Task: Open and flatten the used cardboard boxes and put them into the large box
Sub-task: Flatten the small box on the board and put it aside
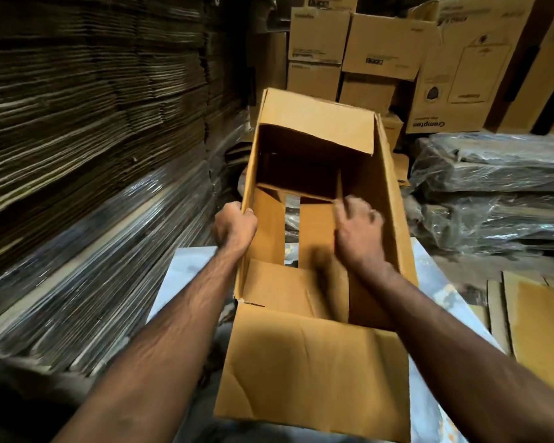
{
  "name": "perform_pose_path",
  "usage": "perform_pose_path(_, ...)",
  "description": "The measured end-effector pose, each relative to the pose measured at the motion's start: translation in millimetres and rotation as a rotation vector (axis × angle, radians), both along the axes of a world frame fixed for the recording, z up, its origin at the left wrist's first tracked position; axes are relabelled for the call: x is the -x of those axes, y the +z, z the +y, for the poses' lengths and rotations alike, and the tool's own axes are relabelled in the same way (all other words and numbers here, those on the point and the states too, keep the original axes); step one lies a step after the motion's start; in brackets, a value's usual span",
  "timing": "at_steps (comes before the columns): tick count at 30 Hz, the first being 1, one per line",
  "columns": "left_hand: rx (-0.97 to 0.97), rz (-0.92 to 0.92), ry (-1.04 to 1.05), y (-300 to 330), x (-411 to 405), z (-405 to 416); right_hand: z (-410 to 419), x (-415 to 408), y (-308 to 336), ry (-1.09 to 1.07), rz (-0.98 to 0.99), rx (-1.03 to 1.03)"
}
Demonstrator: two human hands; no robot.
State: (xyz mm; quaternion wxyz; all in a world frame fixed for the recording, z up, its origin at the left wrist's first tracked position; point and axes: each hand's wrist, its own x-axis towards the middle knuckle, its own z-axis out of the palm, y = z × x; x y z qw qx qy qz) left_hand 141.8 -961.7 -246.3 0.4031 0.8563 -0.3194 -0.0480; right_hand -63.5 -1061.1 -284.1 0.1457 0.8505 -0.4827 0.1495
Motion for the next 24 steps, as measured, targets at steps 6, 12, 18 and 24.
perform_pose_path(6, 0.171, 0.095, -0.07, 0, 17, 2, 15, -43, -65, 0.129, 0.496, -0.838)
perform_pose_path(12, 0.466, 0.543, -0.182, 0, 20, 14, -10, -36, -93, 0.038, 0.627, -0.859)
perform_pose_path(18, 0.544, 0.608, -0.205, 18, 25, 19, -25, -20, -73, 0.012, 0.786, -1.026)
perform_pose_path(24, 0.53, 0.647, -0.2, 22, 39, 18, -53, -22, -45, 0.185, 0.157, -0.406)
